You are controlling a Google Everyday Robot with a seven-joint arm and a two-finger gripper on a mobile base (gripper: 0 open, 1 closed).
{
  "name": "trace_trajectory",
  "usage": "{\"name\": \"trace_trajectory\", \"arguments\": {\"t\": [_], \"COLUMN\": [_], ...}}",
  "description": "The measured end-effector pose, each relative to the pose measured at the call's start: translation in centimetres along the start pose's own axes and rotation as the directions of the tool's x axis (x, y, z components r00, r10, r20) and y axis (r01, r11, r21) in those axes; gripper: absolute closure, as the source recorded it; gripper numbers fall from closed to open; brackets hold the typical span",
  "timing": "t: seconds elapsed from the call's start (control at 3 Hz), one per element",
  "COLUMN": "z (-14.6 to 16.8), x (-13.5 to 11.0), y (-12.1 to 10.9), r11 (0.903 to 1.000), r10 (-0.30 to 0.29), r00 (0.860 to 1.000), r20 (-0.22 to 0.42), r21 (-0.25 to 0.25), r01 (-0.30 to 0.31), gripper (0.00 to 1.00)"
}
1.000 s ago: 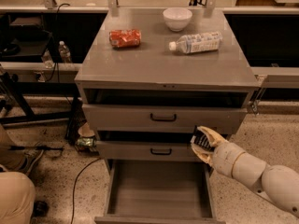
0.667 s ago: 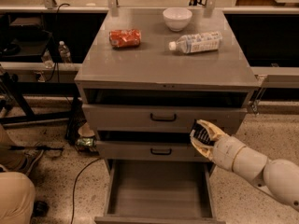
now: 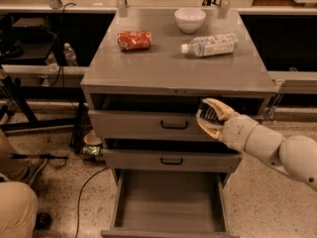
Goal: Pick rxbar blueberry from bottom drawer and place on counter
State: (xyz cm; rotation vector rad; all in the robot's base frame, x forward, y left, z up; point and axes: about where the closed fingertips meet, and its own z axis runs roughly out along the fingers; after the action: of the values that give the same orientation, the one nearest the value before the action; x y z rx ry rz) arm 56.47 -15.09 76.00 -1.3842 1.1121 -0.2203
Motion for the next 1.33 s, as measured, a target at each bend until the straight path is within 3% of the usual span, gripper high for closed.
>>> {"name": "trace_trajectory", "arguments": {"t": [0.33, 0.67, 1.0, 1.33], "z": [1.8, 3.6, 6.6, 9.1], "x": [-1.6, -3.1, -5.1, -6.4], "y": [-3.5, -6.4, -10.2, -13.7], "r11": [0.9913, 0.9702, 0.9396, 0.9203], "r10": [-0.131, -0.242, -0.342, -0.387], "r00": [0.991, 0.97, 0.938, 0.918], "r20": [0.011, 0.016, 0.05, 0.088], "r21": [0.011, 0.013, -0.003, -0.022], "r01": [0.131, 0.242, 0.342, 0.39], "gripper": [1.0, 1.0, 1.0, 1.0]}}
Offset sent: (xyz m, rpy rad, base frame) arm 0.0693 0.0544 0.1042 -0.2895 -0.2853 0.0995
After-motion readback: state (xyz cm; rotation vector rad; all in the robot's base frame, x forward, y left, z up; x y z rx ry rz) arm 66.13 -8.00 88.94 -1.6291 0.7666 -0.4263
